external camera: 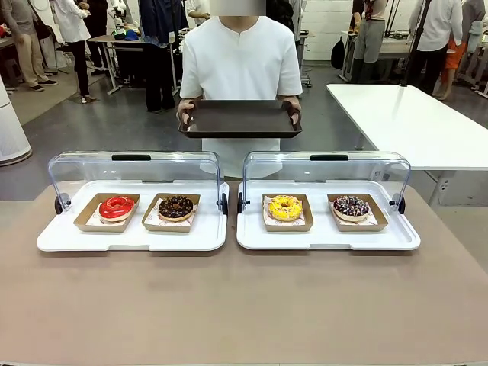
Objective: Provide the desired donut to the person.
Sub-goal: Pick up and lift the Paper togo box containing the Donut pointed at by the person.
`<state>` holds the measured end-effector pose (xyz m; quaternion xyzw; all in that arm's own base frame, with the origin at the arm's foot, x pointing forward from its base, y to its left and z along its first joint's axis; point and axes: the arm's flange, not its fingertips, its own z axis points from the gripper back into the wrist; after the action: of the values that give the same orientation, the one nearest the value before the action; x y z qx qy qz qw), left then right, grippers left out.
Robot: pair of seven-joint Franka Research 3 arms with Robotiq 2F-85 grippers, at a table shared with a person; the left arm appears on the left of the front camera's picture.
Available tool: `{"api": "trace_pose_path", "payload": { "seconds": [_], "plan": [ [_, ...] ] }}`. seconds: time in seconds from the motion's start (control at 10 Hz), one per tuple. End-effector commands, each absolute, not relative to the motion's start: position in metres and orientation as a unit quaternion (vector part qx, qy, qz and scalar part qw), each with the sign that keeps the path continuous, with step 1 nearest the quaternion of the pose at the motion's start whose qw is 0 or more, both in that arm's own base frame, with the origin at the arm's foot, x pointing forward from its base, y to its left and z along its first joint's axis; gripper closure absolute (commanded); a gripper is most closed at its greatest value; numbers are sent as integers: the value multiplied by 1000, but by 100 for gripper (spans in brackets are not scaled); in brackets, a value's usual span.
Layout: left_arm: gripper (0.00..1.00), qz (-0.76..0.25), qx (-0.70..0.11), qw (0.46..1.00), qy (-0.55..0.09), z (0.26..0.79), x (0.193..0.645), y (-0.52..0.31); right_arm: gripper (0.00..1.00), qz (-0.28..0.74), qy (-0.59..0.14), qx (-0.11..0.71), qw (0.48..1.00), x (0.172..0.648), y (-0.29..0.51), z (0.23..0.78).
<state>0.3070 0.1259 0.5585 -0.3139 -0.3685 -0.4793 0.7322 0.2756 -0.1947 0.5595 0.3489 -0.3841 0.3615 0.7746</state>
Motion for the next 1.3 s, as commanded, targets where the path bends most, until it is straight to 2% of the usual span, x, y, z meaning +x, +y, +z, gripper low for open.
{"api": "trace_pose_path", "payload": {
  "seconds": [0.0, 0.4, 1.2],
  "plan": [
    [0, -473, -313, 721, -398, 549, 324, 131, 0, 368, -389, 355, 766, 281, -191, 554],
    [0, -455, -337, 693, -447, 541, 330, 142, 0, 369, -386, 360, 765, 284, -186, 550],
    [0, -448, -336, 704, -437, 542, 330, 139, 0, 366, -372, 353, 777, 283, -188, 554]
  ]
}}
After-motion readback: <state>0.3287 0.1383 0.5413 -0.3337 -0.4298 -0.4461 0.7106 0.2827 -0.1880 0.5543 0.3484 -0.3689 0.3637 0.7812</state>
